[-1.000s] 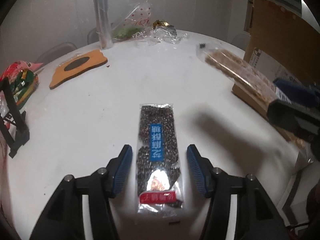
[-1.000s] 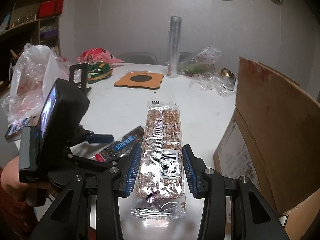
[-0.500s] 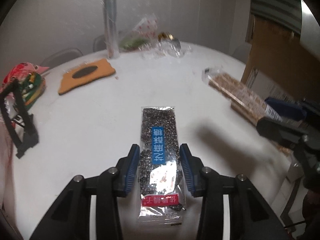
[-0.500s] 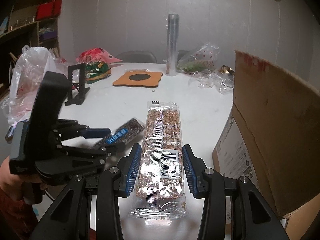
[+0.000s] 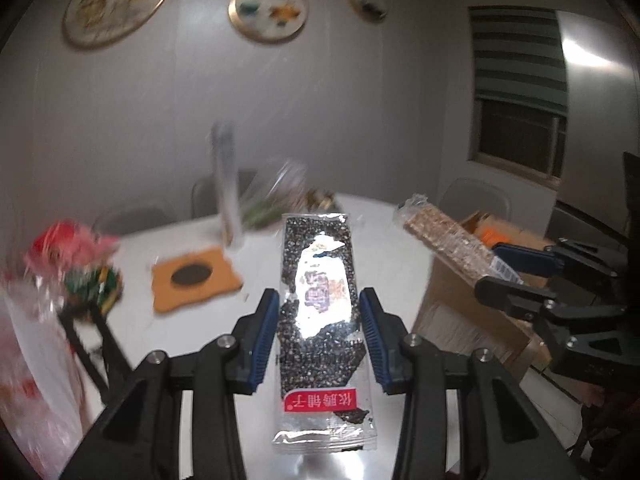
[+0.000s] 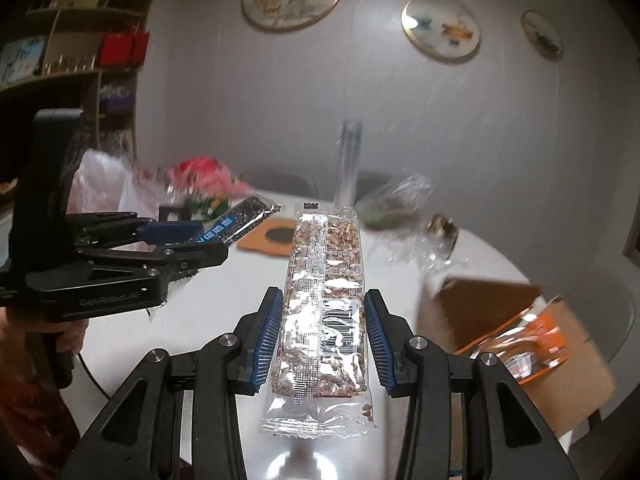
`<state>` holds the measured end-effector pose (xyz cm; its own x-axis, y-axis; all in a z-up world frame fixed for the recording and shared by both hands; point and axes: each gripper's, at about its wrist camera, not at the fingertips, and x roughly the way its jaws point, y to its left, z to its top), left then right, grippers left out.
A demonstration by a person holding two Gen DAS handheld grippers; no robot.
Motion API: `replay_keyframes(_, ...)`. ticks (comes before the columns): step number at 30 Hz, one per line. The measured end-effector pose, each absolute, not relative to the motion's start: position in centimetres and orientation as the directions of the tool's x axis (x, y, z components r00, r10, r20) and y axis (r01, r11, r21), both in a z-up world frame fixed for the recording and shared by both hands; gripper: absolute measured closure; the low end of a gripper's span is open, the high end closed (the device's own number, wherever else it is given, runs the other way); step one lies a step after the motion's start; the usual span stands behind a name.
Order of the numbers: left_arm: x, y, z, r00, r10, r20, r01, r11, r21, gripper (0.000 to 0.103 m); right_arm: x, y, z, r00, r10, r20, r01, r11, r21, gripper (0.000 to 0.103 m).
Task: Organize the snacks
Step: 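Lift the sesame bar and nut bar and carry both over the box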
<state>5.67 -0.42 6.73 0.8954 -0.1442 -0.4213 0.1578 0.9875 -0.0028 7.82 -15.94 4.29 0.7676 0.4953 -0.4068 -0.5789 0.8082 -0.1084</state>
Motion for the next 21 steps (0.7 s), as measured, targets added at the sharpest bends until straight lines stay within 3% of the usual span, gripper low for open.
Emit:
replay_keyframes(5,7.4,-5.8,9.7,0.882,-0.250,-0.400,0.284,0.958,0.028,0.065,8.3,-20.9,6.6,0.822,0.437,-0.366,-0.501,0.860,-0.098,0.065)
replay_keyframes(9,9.9,-10.9,10.5,0.833,-0.347,-0.430,0.398,0.917,0.033,0.065,9.6,-25.5,6.5,0.846,0.375,-0.380,-0.429,0.901,-0.064,0.065)
replay_keyframes(16,14.6,-19.0,8.1,0.700,-0.434,-0.568,0.538,0.843,0.019,0.065,12.5,-30.6,3.1,0.813,0.326,-0.482,-0.380,0.925,-0.015,0.065)
replay_keyframes(21,17.5,-21.8,6.5,0.627,-0.432,-0.649,0.573,0.819,0.009,0.065,15.1,-31.7,1.2,0.767,0.338,-0.545,-0.400,0.916,0.005,0.065)
